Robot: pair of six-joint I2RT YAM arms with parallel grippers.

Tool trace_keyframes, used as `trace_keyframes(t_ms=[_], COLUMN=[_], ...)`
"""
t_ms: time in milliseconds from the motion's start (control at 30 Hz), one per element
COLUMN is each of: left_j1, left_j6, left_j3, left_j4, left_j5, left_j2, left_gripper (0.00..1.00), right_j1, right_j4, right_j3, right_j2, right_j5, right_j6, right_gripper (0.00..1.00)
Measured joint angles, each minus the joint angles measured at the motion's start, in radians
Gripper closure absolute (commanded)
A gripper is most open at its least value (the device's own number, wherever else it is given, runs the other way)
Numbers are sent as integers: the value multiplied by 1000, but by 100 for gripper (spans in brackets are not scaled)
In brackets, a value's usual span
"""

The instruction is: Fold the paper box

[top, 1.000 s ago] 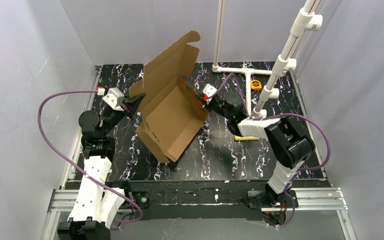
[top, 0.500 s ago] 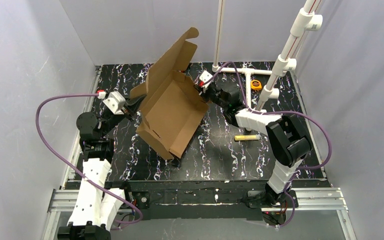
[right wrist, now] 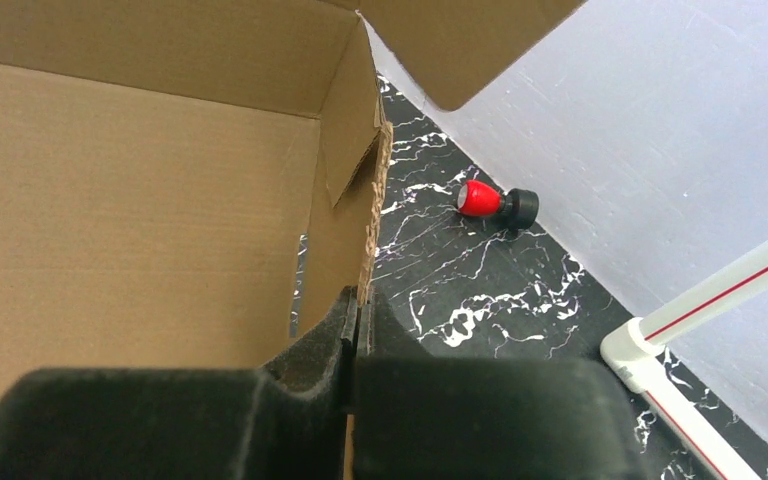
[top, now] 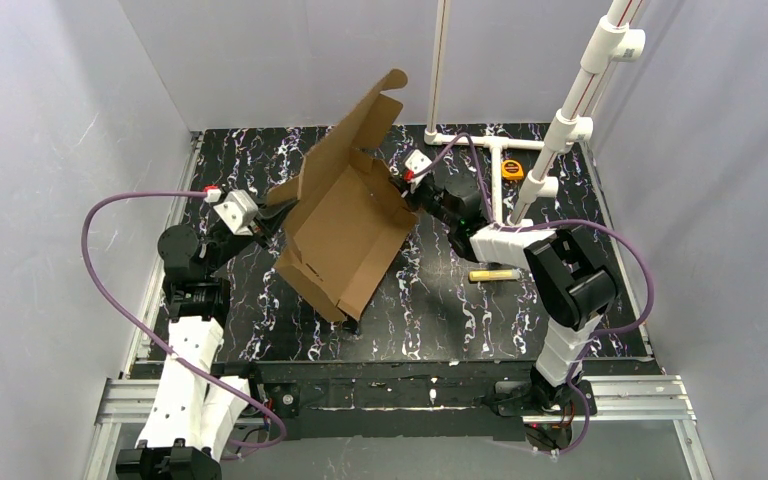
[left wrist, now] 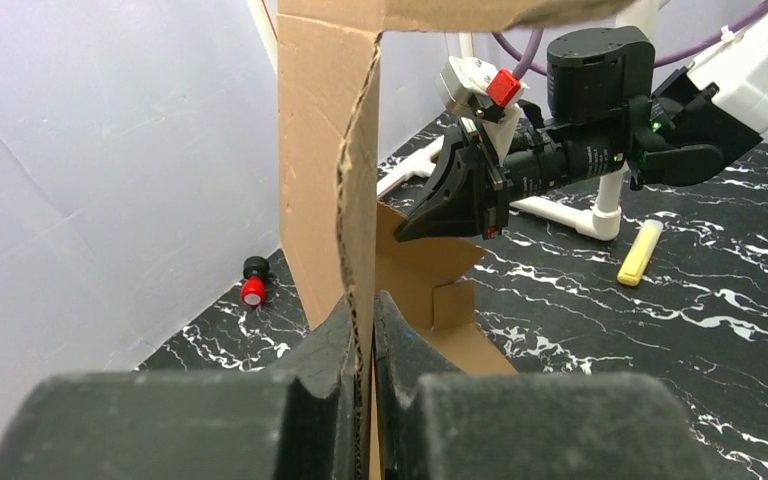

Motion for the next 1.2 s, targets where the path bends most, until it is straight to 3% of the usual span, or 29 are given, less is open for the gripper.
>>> trace_keyframes(t_ms=[767,1200], left_j1=[-4,-6], left_j6=[0,-2], left_j3=[-50,47], left_j4=[0,4], left_j5=[64,107], left_j2=[-12,97], left_gripper=[100,100], right_j1=[-67,-69], right_j4=[84,136], right_j3=[-88,-92], right_j2=[2,7], right_j5=[-183,-140], right_j6=[76,38], right_gripper=[99,99])
